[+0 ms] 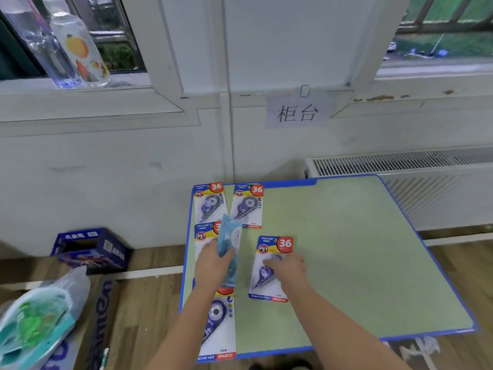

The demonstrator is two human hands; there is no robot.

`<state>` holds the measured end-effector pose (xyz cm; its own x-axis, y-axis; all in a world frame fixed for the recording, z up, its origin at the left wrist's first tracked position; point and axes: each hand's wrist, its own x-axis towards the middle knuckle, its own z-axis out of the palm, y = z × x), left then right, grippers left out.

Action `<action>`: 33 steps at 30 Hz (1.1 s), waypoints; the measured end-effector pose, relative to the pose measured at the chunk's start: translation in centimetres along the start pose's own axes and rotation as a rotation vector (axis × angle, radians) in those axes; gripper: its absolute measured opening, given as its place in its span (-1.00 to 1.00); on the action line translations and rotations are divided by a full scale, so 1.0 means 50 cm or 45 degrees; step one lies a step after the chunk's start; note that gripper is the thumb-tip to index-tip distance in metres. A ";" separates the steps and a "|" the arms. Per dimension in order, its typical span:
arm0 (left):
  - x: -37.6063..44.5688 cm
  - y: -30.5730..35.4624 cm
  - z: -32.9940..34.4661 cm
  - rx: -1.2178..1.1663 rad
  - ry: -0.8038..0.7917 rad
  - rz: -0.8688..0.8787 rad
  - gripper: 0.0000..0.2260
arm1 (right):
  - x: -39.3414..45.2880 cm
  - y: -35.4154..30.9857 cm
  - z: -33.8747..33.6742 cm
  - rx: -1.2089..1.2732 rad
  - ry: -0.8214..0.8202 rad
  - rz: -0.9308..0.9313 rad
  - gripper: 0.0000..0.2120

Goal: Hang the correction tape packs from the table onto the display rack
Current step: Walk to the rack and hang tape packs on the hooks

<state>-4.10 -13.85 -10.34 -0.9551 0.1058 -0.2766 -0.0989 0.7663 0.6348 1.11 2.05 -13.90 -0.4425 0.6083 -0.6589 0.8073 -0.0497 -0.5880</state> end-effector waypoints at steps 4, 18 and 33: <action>-0.018 0.052 0.042 -0.325 -0.111 0.066 -0.80 | 0.018 0.045 -0.083 0.484 -0.084 -0.092 -0.64; -0.308 0.449 0.221 -0.765 -0.716 0.571 -0.91 | -0.231 0.274 -0.678 1.117 0.247 -0.560 -0.84; -1.197 0.665 0.409 -0.845 -1.571 1.078 -0.95 | -0.882 0.875 -1.051 1.259 1.336 -0.761 -0.83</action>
<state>55.51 18.24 12.57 -0.0400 0.9916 0.1231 -0.1006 -0.1265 0.9869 76.46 14.69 14.12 0.2076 0.9686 0.1370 -0.1349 0.1670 -0.9767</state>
